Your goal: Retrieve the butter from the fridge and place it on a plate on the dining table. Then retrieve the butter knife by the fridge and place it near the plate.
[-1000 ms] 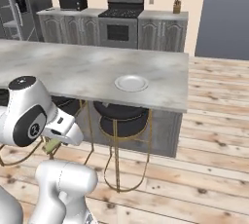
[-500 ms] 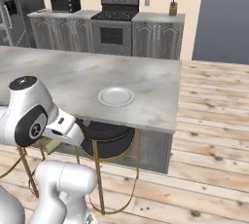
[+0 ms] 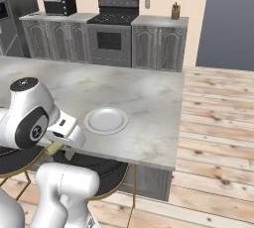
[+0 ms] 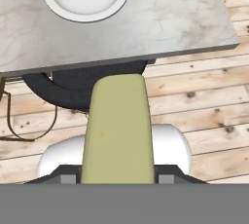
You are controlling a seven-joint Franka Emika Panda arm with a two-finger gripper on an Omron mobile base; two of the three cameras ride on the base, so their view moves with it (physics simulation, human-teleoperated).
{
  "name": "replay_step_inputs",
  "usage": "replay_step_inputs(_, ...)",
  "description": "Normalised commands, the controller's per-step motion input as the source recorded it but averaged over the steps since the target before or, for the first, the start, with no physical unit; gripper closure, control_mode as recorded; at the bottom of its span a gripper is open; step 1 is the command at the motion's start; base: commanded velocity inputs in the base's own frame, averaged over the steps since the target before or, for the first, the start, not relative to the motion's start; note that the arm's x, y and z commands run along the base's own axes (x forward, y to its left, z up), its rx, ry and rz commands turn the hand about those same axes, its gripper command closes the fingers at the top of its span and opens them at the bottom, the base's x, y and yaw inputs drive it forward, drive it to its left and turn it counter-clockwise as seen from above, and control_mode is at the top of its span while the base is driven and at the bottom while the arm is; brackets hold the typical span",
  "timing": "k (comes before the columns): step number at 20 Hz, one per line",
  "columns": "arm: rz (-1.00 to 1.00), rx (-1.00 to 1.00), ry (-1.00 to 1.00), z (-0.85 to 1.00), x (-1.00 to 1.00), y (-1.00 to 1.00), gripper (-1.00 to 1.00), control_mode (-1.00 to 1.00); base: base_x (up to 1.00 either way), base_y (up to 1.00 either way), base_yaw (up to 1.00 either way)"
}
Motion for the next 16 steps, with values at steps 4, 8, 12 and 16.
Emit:
replay_step_inputs(4,0.00,0.00,0.00,0.00,0.00,0.00,1.00,1.00,0.39,0.00,0.00)
replay_step_inputs(8,0.00,0.00,0.00,0.00,0.00,0.00,1.00,1.00,0.04,0.00,0.00)
replay_step_inputs(12,0.00,0.00,0.00,0.00,0.00,0.00,1.00,1.00,0.00,0.00,0.00)
replay_step_inputs(16,0.00,0.00,0.00,0.00,0.23,0.00,1.00,-1.00,0.02,0.00,0.00)
